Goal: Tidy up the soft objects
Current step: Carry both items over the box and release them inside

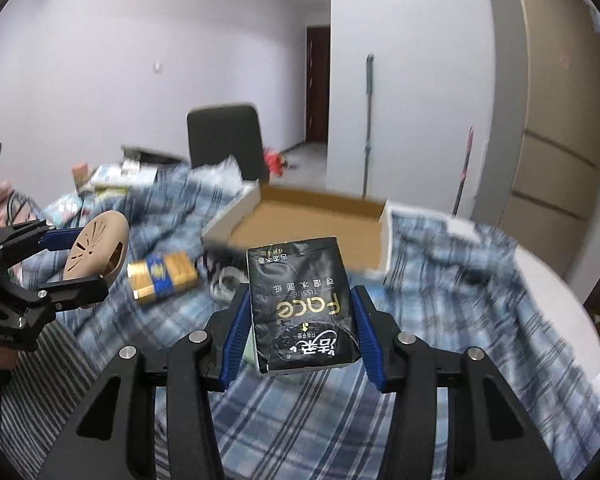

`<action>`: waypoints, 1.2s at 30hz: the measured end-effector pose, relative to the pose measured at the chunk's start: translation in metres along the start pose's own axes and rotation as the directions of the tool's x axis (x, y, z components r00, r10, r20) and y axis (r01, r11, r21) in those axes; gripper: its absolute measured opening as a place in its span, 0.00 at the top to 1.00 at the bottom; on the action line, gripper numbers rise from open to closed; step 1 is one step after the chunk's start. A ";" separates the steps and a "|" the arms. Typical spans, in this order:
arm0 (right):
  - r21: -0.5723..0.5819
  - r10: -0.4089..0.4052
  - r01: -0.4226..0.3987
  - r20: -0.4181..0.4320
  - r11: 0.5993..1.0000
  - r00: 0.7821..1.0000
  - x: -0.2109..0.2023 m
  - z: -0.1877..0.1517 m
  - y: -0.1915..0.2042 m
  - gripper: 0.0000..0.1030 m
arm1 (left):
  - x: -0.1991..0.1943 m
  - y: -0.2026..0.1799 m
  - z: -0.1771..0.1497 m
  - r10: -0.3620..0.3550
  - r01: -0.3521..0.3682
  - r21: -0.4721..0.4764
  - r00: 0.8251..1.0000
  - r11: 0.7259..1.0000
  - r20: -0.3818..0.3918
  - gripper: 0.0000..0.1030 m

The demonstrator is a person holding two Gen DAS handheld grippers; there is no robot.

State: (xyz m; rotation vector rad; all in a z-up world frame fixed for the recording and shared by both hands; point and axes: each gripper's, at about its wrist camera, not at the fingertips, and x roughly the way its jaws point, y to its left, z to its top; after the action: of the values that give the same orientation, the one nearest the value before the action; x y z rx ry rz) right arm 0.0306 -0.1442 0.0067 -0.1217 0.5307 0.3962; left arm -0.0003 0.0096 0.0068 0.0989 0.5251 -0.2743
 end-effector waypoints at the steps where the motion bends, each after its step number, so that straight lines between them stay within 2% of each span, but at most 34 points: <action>1: -0.002 -0.009 0.009 0.022 1.000 1.000 -0.005 0.007 0.000 0.54 | -0.003 -0.001 0.009 0.003 -0.003 -0.005 1.000 1.000 0.028 0.25; 4: -0.011 -0.046 0.048 0.113 0.999 0.992 -0.022 0.037 0.002 0.53 | -0.008 -0.002 0.041 0.024 -0.020 -0.035 0.994 0.999 0.110 0.25; 9: 0.014 -0.117 0.117 0.229 0.993 0.966 -0.030 0.084 -0.002 0.53 | 0.000 0.004 0.091 0.078 -0.063 -0.078 0.973 0.995 0.218 0.25; 13: 0.080 -0.139 0.124 0.224 0.989 0.965 -0.009 0.108 -0.014 0.53 | 0.025 0.009 0.115 0.118 -0.097 -0.095 0.960 0.991 0.253 0.25; 15: 0.087 -0.142 0.127 0.201 0.988 0.969 0.011 0.114 -0.019 0.53 | 0.042 0.013 0.121 0.117 -0.093 -0.103 0.961 0.990 0.252 0.25; 21: 0.143 -0.168 0.151 0.119 0.978 0.979 0.075 0.114 -0.040 0.54 | 0.104 0.034 0.123 0.123 -0.096 -0.143 0.974 0.985 0.192 0.25; 26: 0.154 -0.155 0.148 0.035 0.977 0.987 0.117 0.105 -0.053 0.53 | 0.155 0.046 0.117 0.126 -0.113 -0.142 0.988 0.983 0.088 0.23; 31: 0.161 -0.099 0.107 -0.055 0.981 0.994 0.152 0.089 -0.055 0.53 | 0.196 0.053 0.097 0.105 -0.108 -0.149 0.994 0.983 -0.028 0.23; 36: 0.158 -0.026 0.051 -0.157 0.986 0.987 0.176 0.068 -0.051 0.53 | 0.222 0.057 0.079 0.098 -0.115 -0.142 0.988 0.983 -0.123 0.21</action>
State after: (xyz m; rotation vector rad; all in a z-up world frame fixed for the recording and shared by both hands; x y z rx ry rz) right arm 0.2212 -0.1171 -0.0253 -0.0059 0.7101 0.3062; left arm 0.2378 -0.0004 -0.0360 -0.0021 0.6518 -0.1246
